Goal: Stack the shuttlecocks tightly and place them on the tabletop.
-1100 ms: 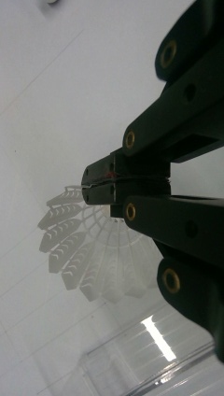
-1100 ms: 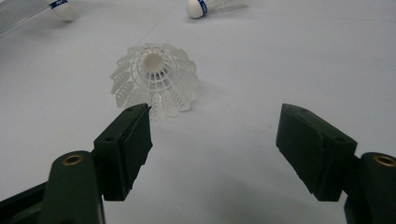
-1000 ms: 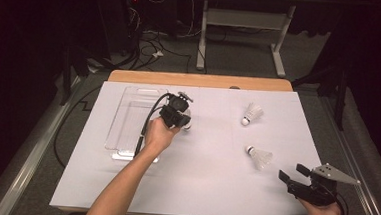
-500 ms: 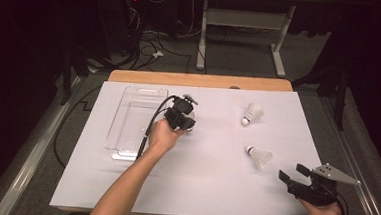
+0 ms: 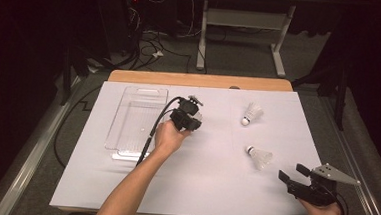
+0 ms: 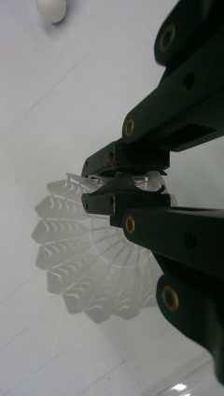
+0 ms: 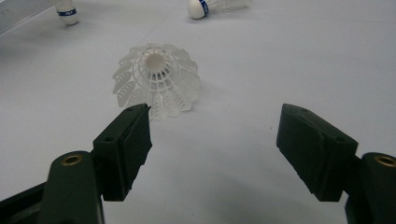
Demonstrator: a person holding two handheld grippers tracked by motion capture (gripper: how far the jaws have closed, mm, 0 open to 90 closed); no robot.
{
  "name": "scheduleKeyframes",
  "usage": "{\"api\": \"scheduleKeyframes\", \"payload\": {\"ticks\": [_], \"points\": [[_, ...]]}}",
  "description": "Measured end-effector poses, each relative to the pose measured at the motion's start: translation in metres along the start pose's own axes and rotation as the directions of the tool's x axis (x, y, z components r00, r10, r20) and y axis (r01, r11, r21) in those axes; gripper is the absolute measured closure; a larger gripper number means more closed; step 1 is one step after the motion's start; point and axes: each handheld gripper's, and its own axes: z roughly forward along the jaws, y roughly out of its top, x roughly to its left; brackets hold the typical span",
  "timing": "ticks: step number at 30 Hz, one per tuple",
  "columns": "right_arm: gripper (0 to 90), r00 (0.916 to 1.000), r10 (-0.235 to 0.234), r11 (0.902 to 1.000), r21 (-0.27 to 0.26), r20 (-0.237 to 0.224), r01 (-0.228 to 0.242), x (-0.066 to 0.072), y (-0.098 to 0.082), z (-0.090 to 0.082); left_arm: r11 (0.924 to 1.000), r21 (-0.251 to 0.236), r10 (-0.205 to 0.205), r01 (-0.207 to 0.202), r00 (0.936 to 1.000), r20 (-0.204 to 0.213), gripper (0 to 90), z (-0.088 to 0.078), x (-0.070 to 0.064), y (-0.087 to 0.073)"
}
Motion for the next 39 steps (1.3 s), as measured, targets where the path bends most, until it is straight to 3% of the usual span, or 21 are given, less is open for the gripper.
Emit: {"api": "scheduleKeyframes", "payload": {"ticks": [13, 20, 39], "points": [[26.2, 1.0, -0.002, 1.0, 0.001, -0.003, 0.002, 0.0, 0.0, 0.0, 0.999, -0.004, 0.044, -0.044, 0.9987, 0.025, 78.3, 0.019, -0.019, 0.009], [26.2, 1.0, -0.002, 1.0, 0.0, -0.003, 0.002, 0.0, 0.0, 0.0, 0.9979, -0.034, 0.055, -0.054, 0.998, 0.032, 78.6, 0.028, -0.025, 0.011], [25.4, 1.0, 0.002, 1.0, -0.002, 0.0, -0.002, 0.0, 0.0, 0.0, 0.9972, -0.051, 0.057, -0.054, 0.9965, 0.061, 78.6, 0.053, -0.047, 0.022]]}}
